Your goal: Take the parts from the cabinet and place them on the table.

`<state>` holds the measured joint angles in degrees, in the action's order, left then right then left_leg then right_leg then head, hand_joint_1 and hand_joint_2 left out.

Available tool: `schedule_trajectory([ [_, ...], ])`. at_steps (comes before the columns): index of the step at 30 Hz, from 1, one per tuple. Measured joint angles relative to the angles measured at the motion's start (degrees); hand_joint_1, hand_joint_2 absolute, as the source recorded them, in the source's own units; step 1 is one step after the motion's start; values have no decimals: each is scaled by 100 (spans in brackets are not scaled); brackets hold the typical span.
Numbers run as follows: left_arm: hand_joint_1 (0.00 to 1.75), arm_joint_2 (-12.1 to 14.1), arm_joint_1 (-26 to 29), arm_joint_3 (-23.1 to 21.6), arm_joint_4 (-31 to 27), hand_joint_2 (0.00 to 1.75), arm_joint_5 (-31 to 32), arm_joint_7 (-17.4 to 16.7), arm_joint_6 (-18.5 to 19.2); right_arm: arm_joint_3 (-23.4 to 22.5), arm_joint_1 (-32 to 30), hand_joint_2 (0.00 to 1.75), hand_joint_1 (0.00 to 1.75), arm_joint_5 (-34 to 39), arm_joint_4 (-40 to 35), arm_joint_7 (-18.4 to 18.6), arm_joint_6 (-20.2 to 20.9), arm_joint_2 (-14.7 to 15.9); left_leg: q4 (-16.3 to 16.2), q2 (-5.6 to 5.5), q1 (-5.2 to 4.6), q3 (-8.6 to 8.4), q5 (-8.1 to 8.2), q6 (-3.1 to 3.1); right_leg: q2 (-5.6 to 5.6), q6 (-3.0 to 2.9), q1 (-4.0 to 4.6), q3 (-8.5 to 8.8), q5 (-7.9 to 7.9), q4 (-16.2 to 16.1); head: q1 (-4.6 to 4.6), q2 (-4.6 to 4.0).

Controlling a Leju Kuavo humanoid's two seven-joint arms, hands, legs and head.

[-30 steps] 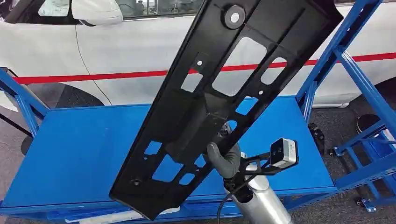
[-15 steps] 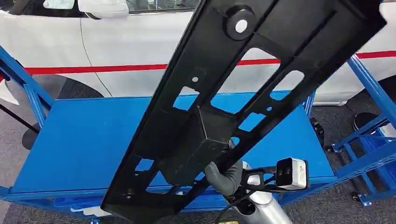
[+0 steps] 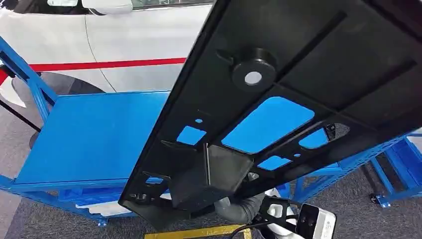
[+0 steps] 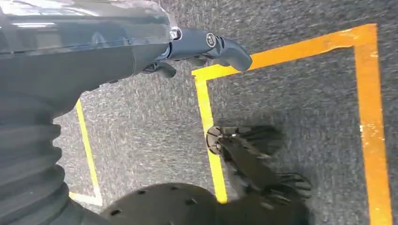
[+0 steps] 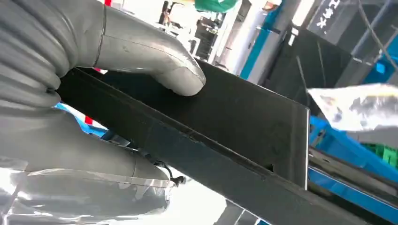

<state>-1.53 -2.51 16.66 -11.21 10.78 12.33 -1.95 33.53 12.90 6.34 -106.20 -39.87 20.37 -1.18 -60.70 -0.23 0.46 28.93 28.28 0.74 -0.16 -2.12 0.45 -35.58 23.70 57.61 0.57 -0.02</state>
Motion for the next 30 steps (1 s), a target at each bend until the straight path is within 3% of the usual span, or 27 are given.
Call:
schedule_trajectory([
  [1,0,16,-21,0,0,175,0,-15,-9,0,-2,175,175,0,-15,-2,50,2,484,10,-29,-299,167,-65,0,33,34,-34,-38,9,0,0],
  [2,0,13,-27,0,0,175,-2,-22,-22,0,-14,175,175,4,-15,-4,131,9,480,12,-43,-270,136,-44,-19,77,2,-26,-92,-10,0,0],
  [4,0,13,-16,2,0,175,-9,-31,-35,0,-32,175,175,15,-13,-11,251,20,508,6,-87,-213,82,-102,-25,141,-37,-37,-171,-23,0,0],
  [5,0,11,-7,4,2,175,-18,-33,-39,0,-51,175,175,18,-11,-9,295,33,573,10,-48,-199,-10,-147,-20,183,-12,-51,-206,-44,0,0],
  [6,0,9,-10,11,4,175,-46,-33,-52,0,-81,175,175,24,-4,-9,333,48,612,56,-25,-167,-98,-177,-1,217,-33,-99,-32,47,0,0],
  [7,0,9,-6,20,4,175,-57,-33,-63,0,-97,175,175,29,0,-11,374,61,615,60,-22,-82,-157,-231,4,240,-37,-184,315,287,-2,0],
  [9,0,-2,0,42,4,175,-72,-33,-81,-2,-142,175,175,31,31,-11,516,87,598,65,-28,73,-285,-242,9,294,-79,-416,963,1103,0,0],
  [10,0,-8,5,46,4,175,-85,-33,-85,-2,-167,175,175,31,46,-11,558,98,583,66,-27,170,-344,-235,8,320,-90,-499,1108,1481,0,0],
  [11,0,-8,11,50,4,175,-87,-33,-89,-2,-185,175,175,31,65,-11,592,107,560,67,-22,269,-396,-223,8,346,-109,-509,1079,1702,0,0],
  [12,0,-11,16,50,4,175,-87,-33,-94,-4,-194,175,175,31,81,-11,599,116,524,70,-17,370,-447,-206,6,367,-134,-404,900,1682,0,0],
  [14,0,-24,19,52,4,175,-87,-33,-92,-9,-199,175,175,33,114,-11,636,131,419,70,5,571,-517,-159,5,391,-175,128,488,1031,0,0],
  [15,0,-28,19,52,4,175,-87,-29,-90,-15,-204,175,175,41,116,-11,656,136,347,68,14,657,-545,-124,4,393,-189,522,456,492,0,0],
  [16,0,-28,26,55,4,175,-87,-22,-90,-20,-205,175,175,53,116,-11,689,138,296,62,-2,733,-564,-89,10,377,-162,772,679,67,0,2],
  [17,0,-28,30,55,4,175,-87,-13,-90,-26,-235,175,175,57,118,-15,722,142,274,61,8,750,-601,-52,42,292,-117,790,693,2,15,0],
  [19,0,-28,39,66,4,175,-103,4,-90,-46,-277,175,175,70,127,-20,770,166,301,62,16,758,-700,30,49,231,-86,718,646,15,7,0],
  [20,0,-28,57,77,4,175,-103,9,-90,-59,-289,175,175,90,140,-20,813,177,323,53,20,770,-755,83,41,155,-106,684,583,-19,7,0],
  [21,0,-22,65,92,4,175,-109,22,-90,-77,-287,175,175,112,160,-22,846,181,274,47,56,801,-658,103,4,96,-138,645,504,-38,7,0],
  [22,0,-28,62,92,4,175,-116,39,-85,-83,-289,175,175,118,173,-22,877,181,104,46,56,891,-361,119,8,51,-135,570,445,-40,9,0],
  [24,0,-30,71,100,4,175,-120,50,-85,-107,-294,175,175,129,203,-24,942,184,-677,47,66,1104,322,151,0,8,-120,422,324,-38,7,0],
  [25,0,-30,69,109,4,175,-122,57,-87,-127,-296,175,175,129,216,-24,953,184,-1120,47,66,1194,536,167,-1,7,-110,336,259,-34,7,0],
  [26,0,-28,68,125,4,175,-122,65,-90,-142,-296,175,175,129,234,-24,964,184,-1412,47,66,1216,572,176,-4,12,-102,253,198,-27,9,0],
  [27,0,-30,69,149,4,175,-122,76,-94,-164,-297,175,175,131,256,-24,982,184,-1481,47,66,1136,442,172,-5,19,-98,164,134,-21,9,0],
  [28,0,-30,70,166,4,175,-120,85,-94,-179,-296,175,175,133,264,-24,988,184,-1306,47,66,942,212,160,-5,31,-96,80,73,-19,9,0],
  [29,0,-28,68,179,4,175,-118,89,-94,-190,-295,175,175,138,267,-24,988,184,-952,47,65,662,5,137,-3,45,-93,12,16,-17,9,0],
  [30,0,-28,62,184,4,175,-111,92,-94,-201,-294,175,175,144,269,-24,984,184,-470,45,63,308,-95,101,0,62,-87,-46,-38,-16,9,2],
])
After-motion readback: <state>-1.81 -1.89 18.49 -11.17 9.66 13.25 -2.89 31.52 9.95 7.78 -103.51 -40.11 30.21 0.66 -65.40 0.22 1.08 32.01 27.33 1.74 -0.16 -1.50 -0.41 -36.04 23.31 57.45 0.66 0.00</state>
